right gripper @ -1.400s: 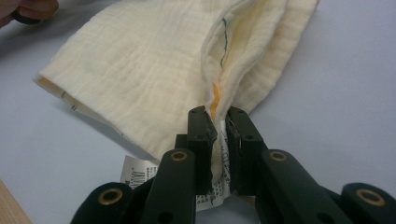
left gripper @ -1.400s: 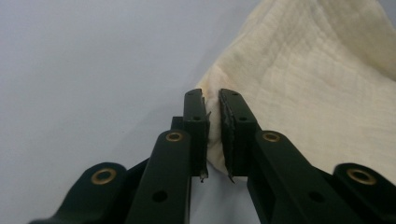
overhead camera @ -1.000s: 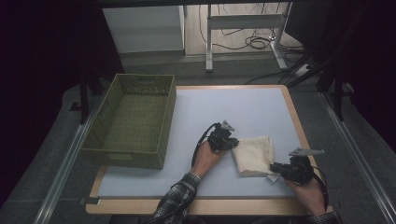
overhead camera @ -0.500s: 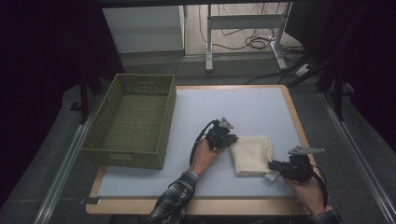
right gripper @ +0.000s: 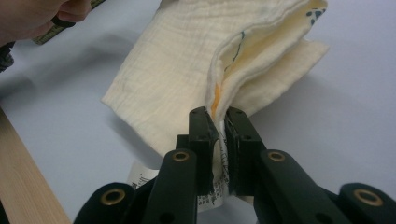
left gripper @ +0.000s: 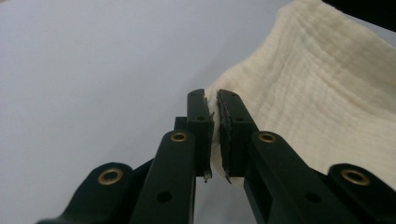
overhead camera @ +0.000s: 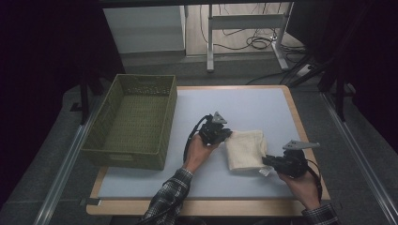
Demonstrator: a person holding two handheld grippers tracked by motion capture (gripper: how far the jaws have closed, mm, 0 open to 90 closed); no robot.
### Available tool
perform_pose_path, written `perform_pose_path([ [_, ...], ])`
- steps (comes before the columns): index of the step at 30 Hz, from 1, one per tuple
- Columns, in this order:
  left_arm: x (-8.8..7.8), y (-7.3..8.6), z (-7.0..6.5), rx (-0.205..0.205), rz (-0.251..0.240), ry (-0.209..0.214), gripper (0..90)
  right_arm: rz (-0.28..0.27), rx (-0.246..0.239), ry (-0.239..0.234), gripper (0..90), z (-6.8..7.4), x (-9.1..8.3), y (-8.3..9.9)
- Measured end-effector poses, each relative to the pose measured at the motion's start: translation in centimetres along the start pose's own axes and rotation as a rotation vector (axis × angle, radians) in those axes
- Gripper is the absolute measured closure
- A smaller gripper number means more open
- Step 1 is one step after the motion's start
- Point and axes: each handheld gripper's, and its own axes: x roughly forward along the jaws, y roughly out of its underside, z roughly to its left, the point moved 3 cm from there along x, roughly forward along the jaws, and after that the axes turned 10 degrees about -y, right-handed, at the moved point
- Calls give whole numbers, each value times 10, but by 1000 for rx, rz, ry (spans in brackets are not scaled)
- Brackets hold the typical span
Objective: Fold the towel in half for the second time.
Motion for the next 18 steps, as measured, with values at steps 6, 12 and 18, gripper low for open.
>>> perform_pose_path([
  [6,-11,0,9,1,-3,-27,841,-4,-22,-12,819,7,6,-9],
  [12,-22,-2,16,4,-3,-54,840,-7,-42,-25,819,13,12,-19],
  [18,-30,-3,23,7,1,-82,840,-7,-63,-32,819,19,18,-28],
])
